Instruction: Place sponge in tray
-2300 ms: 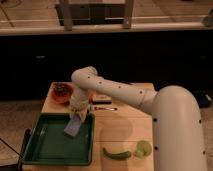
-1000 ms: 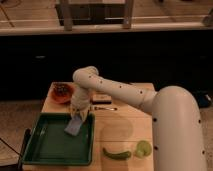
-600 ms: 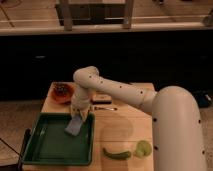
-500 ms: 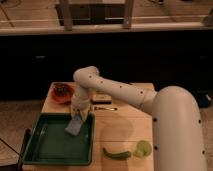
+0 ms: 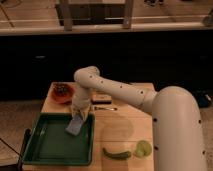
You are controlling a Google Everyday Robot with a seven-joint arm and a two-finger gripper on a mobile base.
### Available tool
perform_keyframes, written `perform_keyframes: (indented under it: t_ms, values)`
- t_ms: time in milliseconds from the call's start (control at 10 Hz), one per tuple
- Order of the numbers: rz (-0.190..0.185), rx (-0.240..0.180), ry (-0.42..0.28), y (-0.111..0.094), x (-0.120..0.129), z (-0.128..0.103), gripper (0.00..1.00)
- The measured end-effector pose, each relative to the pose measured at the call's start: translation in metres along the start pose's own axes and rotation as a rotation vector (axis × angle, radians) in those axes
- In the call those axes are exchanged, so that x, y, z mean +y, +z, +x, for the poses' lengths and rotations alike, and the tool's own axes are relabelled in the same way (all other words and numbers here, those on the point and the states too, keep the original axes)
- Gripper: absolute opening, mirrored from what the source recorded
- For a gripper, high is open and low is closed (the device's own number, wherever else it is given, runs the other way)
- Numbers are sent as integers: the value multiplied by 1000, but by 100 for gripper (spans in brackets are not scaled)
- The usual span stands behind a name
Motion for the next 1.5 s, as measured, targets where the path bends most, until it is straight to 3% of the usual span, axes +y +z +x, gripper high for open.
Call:
perform_keyframes:
  t_ms: [200,1500]
  values:
    - [0,0,-1,0,0,1,11]
    - [3,-1,-7,0,1,4,6]
